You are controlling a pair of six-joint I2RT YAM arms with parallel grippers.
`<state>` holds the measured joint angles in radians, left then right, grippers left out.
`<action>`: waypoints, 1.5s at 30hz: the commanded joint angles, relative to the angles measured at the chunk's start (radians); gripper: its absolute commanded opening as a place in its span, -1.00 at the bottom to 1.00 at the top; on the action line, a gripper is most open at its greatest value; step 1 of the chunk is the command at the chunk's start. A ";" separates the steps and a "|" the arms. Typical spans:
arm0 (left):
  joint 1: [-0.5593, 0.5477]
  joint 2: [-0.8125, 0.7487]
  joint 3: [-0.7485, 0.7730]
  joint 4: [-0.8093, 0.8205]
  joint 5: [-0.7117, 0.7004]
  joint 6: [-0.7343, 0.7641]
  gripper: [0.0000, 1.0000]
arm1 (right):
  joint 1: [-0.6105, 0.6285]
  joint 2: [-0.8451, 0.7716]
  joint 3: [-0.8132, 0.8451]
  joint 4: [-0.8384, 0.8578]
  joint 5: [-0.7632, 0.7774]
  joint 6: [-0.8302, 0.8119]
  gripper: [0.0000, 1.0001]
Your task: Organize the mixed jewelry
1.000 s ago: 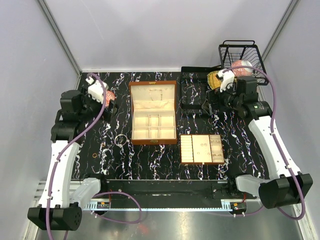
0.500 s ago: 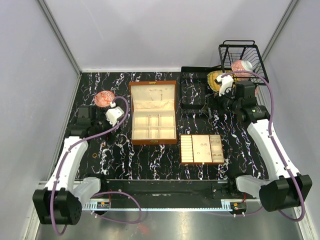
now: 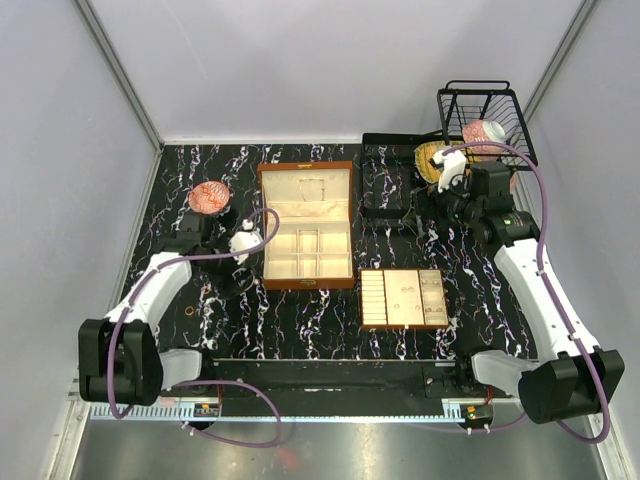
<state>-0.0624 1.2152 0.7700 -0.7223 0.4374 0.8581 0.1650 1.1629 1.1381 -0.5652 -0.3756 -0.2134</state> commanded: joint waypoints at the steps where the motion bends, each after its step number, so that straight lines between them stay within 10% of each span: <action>1: -0.037 0.027 -0.040 0.073 -0.026 0.052 0.71 | 0.008 -0.019 0.002 0.034 0.015 -0.014 0.99; 20: -0.148 0.133 -0.126 0.224 -0.183 0.015 0.47 | 0.010 -0.028 -0.034 0.044 0.023 -0.020 1.00; 35: -0.191 0.098 -0.199 0.253 -0.266 -0.011 -0.70 | 0.008 -0.022 -0.047 0.051 0.030 -0.026 0.99; 45: -0.191 0.009 -0.112 0.178 -0.266 -0.071 -1.00 | 0.010 -0.029 -0.061 0.053 0.041 -0.032 0.99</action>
<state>-0.2535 1.2842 0.6056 -0.4931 0.1970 0.8196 0.1654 1.1618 1.0855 -0.5442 -0.3557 -0.2295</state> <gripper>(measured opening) 0.150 0.994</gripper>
